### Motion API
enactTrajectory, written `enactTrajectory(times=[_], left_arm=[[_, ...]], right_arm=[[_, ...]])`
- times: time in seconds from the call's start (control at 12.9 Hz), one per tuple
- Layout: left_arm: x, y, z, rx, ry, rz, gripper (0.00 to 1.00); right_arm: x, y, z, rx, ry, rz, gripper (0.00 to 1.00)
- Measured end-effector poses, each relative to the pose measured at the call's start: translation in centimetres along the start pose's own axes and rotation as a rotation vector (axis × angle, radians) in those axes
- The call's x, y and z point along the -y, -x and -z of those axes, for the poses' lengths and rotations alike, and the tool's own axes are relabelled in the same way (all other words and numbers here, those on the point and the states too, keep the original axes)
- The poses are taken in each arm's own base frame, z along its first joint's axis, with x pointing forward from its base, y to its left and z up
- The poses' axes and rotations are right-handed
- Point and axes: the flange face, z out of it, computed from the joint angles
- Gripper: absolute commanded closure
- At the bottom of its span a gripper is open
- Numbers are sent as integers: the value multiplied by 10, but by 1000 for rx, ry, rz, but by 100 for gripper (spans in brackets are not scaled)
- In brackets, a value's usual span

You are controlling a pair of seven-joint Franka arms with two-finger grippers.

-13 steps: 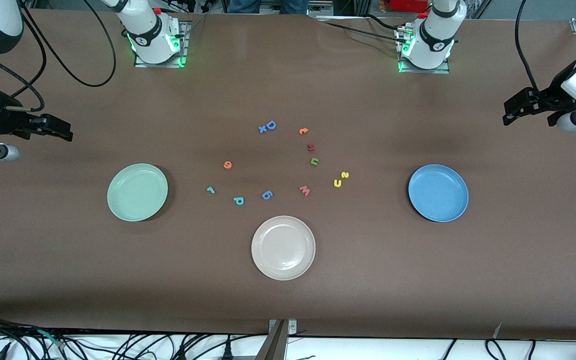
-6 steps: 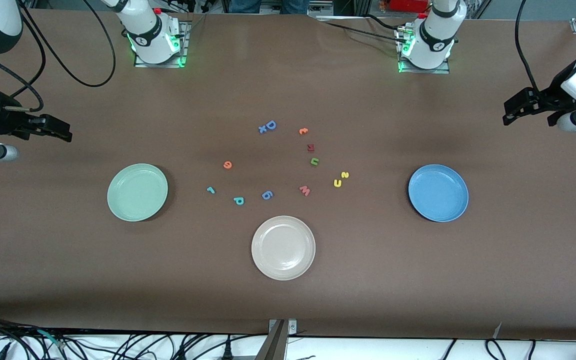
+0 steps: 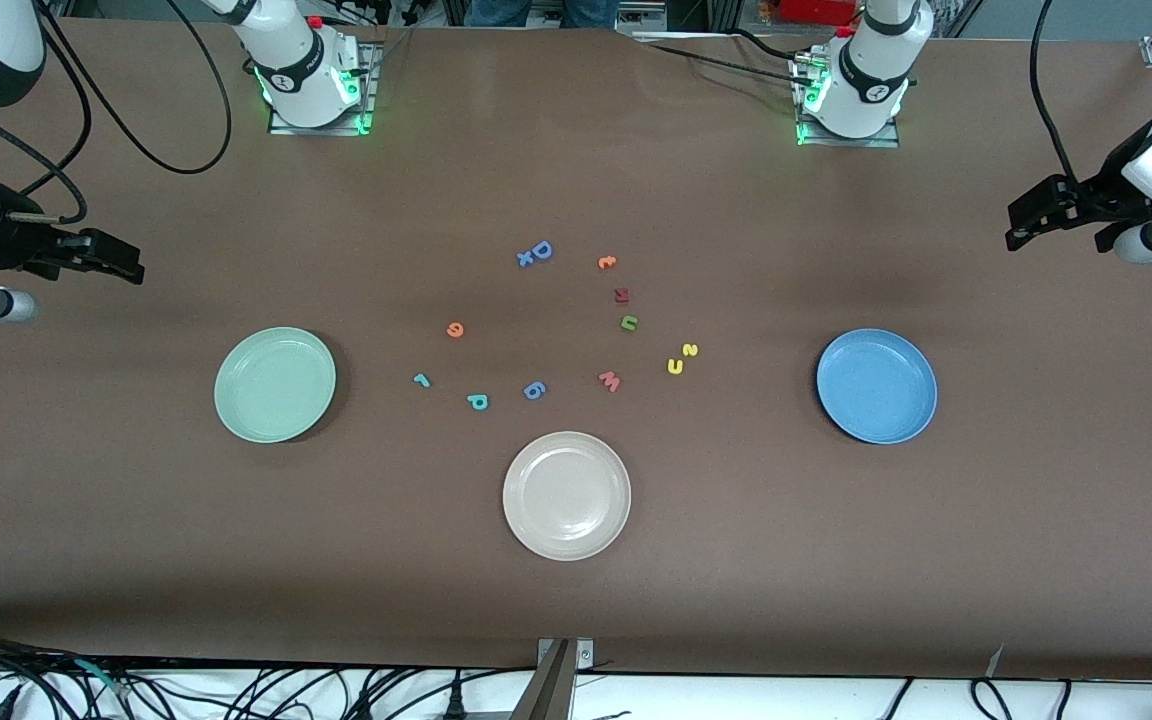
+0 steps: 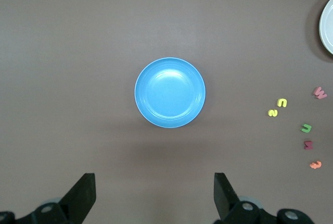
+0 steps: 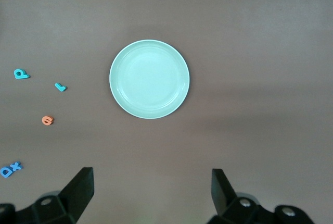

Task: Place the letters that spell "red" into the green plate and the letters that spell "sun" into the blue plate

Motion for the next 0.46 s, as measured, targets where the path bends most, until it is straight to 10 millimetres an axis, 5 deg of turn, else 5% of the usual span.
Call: enactTrajectory(times=[0.46], left_arm=[[0, 0, 0, 0, 0, 0, 0]], right_arm=[[0, -2, -4, 7, 0, 0, 0]])
